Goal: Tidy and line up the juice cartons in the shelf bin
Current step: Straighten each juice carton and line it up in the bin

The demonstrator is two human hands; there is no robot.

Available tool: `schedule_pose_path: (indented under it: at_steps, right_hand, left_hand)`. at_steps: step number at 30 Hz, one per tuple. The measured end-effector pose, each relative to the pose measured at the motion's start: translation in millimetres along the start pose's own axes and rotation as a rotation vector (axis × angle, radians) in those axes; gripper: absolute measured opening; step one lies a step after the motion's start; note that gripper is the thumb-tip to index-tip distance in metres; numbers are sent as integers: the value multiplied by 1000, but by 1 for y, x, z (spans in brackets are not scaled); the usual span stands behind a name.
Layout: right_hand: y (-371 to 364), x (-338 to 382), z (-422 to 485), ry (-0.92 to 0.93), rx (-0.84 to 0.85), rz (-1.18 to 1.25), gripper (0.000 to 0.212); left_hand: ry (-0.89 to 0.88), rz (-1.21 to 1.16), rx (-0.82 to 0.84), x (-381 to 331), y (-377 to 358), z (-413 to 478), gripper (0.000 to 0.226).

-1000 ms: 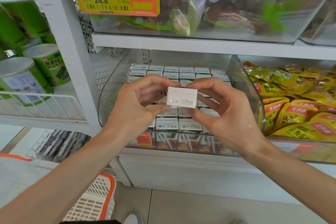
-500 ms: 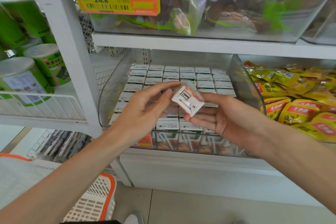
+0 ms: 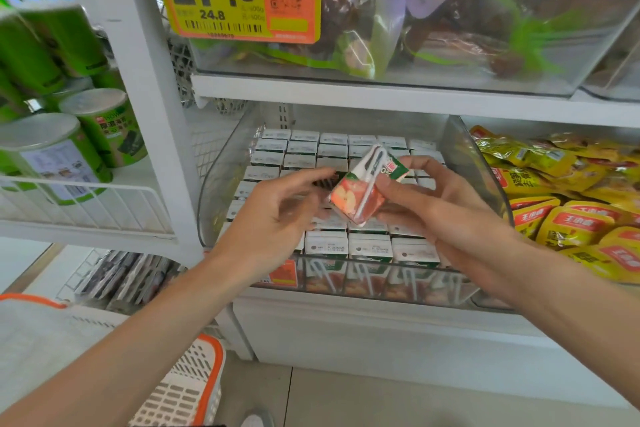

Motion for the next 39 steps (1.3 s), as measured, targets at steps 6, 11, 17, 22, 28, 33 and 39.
schedule_pose_path:
  at_steps: [6,11,17,22,28,33,39]
  right_hand:
    - [-6,11,28,294,-129,-382,40]
    - [-24,7,63,439,-63,-607,41]
    - [-29,6,78,489,49,-932,54]
    - [-32,5,77,508,140,-1127,45]
    - [-35,-5,81,465,231,-1337,32]
    - [-36,-7,87,431,250,-1352,30]
    - [-75,-14,103,453,259,-1232,33]
  left_hand:
    - [20,331,-62,8,9,-1,35]
    - [45,438,-18,14,11,-4,31]
    - [44,447,-14,18,16,-6,28]
    - [60,479,-39,16,20,-6,26]
    - [84,479,-34,17,24,-8,27]
    - [85,486,-7,19,24,-9,26]
    - [71,474,-9,22,24,-10,28]
Point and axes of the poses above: each hand's wrist, its own z-axis towards the middle knuckle, its own y-axis out of the back of the hand, x = y × z, the point moved 3 cm from there along z, towards the middle knuckle, and after that the axes turned 9 degrees about z, right-handed, at the moved point
